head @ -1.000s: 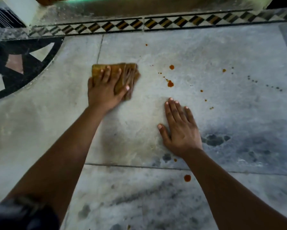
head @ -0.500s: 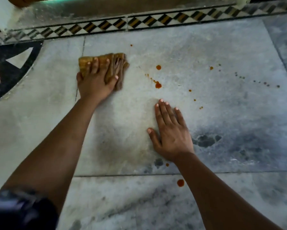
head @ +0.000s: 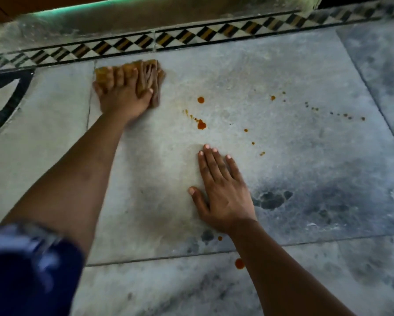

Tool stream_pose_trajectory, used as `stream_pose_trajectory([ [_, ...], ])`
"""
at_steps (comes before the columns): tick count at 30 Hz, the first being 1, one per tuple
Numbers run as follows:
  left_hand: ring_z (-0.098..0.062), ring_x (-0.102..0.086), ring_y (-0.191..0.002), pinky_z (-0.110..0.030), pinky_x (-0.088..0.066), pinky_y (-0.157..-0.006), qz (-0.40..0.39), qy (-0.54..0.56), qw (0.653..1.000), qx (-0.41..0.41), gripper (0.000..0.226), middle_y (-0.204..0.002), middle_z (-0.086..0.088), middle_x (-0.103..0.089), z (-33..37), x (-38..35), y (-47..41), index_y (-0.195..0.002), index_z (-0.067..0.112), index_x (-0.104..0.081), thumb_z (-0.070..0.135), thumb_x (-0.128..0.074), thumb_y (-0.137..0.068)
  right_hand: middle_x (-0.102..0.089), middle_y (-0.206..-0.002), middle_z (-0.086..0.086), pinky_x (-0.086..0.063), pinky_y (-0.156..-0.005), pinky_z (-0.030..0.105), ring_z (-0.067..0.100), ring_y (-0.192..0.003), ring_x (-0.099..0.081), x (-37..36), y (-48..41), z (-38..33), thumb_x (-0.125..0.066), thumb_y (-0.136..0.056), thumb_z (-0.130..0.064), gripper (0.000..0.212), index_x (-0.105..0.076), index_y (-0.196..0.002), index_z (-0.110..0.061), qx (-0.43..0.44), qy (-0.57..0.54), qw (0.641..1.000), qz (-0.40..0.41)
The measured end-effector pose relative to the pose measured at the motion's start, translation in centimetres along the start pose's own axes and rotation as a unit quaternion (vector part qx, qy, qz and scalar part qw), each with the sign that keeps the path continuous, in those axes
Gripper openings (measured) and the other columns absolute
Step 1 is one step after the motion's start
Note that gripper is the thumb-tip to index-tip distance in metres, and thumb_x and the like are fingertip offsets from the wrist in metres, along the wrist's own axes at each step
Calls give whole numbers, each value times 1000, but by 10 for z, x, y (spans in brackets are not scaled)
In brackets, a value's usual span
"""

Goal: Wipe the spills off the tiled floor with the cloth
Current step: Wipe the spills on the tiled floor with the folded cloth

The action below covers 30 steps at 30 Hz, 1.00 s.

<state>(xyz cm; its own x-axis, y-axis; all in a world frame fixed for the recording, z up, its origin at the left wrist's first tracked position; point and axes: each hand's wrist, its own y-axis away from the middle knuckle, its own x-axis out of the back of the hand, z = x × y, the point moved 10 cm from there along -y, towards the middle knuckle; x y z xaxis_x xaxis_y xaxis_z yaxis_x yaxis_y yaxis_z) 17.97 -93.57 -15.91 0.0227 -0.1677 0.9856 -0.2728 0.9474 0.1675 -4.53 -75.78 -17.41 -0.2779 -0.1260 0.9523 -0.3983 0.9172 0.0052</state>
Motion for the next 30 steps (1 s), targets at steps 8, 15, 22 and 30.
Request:
stream_pose_trajectory([
  [8, -18, 5, -146, -52, 6, -114, -16, -11, 979, -201, 63, -158, 6, 12, 78, -9, 30, -147, 42, 5, 61, -21, -93, -24, -153, 13, -11, -114, 40, 24, -142, -23, 1, -2, -1, -31, -89, -46, 70, -27, -146, -5, -2, 17, 1000, 2],
  [15, -25, 2, -146, -58, -2, -113, -36, 27, 998, -50, 62, -159, 5, 9, 1, -5, -3, -148, 40, 0, 58, -27, -95, -25, -153, 14, -10, -113, 41, 26, -141, -25, 1, -1, -1, -30, -88, -45, 70, -28, -145, -3, -5, 16, 1000, 13],
  [22, -26, 6, -146, -58, -2, -111, -51, 21, 976, -210, 68, -158, 7, 12, 108, -13, 46, -145, 49, -3, 69, -30, -86, -24, -153, 14, -6, -114, 39, 26, -142, -24, 0, -2, -1, -28, -88, -45, 70, -26, -145, -4, 1, 17, 1000, 3],
  [30, -25, 3, -146, -53, 3, -112, -48, 29, 992, -113, 66, -159, 4, 6, 41, 0, 34, -146, 45, -8, 59, -41, -90, -18, -155, 13, -3, -115, 40, 24, -144, -16, 0, -2, -2, -22, -88, -47, 72, -21, -147, -5, 11, 0, 1000, 19],
])
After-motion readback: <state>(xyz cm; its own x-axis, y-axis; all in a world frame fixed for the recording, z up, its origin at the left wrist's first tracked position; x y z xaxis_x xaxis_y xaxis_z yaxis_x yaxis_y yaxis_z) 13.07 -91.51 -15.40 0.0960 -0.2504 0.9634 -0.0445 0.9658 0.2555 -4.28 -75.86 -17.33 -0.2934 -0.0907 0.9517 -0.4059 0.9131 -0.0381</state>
